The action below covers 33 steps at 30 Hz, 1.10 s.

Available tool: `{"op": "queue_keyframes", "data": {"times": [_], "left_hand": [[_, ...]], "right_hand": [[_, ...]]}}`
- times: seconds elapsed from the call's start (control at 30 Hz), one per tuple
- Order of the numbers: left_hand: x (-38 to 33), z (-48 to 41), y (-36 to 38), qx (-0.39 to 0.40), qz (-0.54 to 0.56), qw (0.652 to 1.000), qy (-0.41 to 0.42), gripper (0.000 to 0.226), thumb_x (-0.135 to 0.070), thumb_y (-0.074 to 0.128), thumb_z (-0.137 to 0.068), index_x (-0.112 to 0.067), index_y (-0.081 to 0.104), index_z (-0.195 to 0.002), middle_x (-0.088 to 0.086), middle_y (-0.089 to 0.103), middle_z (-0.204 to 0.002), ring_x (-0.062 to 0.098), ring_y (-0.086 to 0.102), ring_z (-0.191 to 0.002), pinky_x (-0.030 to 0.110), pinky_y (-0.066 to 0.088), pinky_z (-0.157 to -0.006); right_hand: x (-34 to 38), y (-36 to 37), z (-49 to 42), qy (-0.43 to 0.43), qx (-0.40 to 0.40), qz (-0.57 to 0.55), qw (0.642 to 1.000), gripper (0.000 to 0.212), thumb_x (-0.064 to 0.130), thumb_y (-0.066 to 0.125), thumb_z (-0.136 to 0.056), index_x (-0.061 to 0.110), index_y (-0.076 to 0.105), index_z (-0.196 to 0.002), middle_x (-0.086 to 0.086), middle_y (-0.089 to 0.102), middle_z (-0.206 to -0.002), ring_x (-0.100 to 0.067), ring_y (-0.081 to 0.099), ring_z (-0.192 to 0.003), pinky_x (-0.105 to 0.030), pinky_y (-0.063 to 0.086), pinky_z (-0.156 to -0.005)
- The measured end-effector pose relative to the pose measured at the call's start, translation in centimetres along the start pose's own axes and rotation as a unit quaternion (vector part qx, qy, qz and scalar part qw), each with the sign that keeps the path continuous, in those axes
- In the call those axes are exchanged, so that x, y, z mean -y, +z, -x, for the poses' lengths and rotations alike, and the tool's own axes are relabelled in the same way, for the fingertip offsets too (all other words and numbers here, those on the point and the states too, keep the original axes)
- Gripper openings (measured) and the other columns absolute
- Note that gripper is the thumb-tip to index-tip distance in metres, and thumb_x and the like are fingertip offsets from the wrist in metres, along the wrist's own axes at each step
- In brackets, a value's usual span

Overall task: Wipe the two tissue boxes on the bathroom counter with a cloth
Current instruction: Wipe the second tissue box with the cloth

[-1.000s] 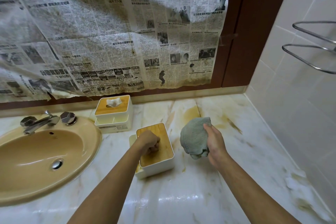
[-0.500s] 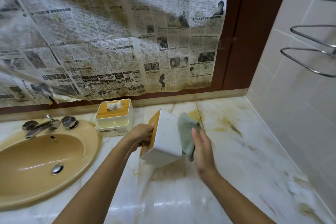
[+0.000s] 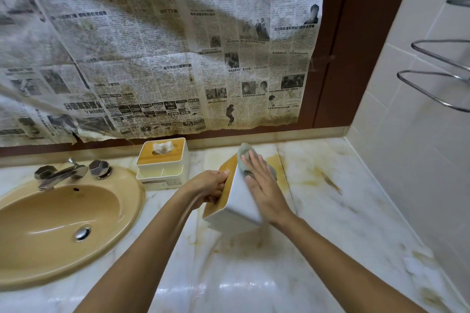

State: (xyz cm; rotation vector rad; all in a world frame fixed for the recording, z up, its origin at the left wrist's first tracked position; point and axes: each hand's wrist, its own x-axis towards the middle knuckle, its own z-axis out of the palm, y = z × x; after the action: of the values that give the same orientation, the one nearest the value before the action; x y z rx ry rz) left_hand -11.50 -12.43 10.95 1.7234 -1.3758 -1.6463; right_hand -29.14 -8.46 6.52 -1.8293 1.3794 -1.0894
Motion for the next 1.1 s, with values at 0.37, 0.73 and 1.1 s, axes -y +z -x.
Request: {"op": "queue_keyframes", "data": {"times": [0.37,0.73,1.1], "left_hand": [[0.2,-0.4,-1.4,-0.005,-0.033,0.999,0.034,0.023,-0.020,0.043,-0.100,-0.017,0.057,-0.081,-0.002,0.039,-0.057,0.011,0.025,-0.047,0.024,0.018,-0.046],[0.2,-0.3,-1.5,-0.013,-0.014,0.999,0.049,0.036,-0.028,0.044,-0.103,-0.023,0.042,-0.067,-0.004,0.033,-0.053,0.009,0.022,-0.042,0.022,0.016,-0.042],[0.4,-0.3,-0.5,-0.002,0.012,0.999,0.042,0.038,-0.037,0.038,-0.105,-0.025,0.035,-0.070,-0.012,0.028,-0.049,0.005,0.019,-0.039,0.029,0.009,-0.051]], "right_hand": [[1.1,0.1,4.7,-0.176,0.140,0.094,0.970,0.049,0.032,0.029,-0.108,0.033,0.020,-0.156,0.013,0.003,-0.166,-0.015,-0.008,-0.153,-0.038,-0.006,-0.124],[2.0,0.3,4.8,-0.151,0.135,0.071,0.977,0.050,0.033,0.033,-0.106,0.035,0.021,-0.155,0.011,0.004,-0.166,-0.014,-0.009,-0.153,-0.036,-0.009,-0.123],[0.1,-0.4,-1.7,-0.007,0.006,0.005,1.000,0.045,0.048,0.027,-0.100,0.056,0.021,-0.144,0.017,0.011,-0.164,-0.002,-0.007,-0.151,-0.047,-0.002,-0.123]]}}
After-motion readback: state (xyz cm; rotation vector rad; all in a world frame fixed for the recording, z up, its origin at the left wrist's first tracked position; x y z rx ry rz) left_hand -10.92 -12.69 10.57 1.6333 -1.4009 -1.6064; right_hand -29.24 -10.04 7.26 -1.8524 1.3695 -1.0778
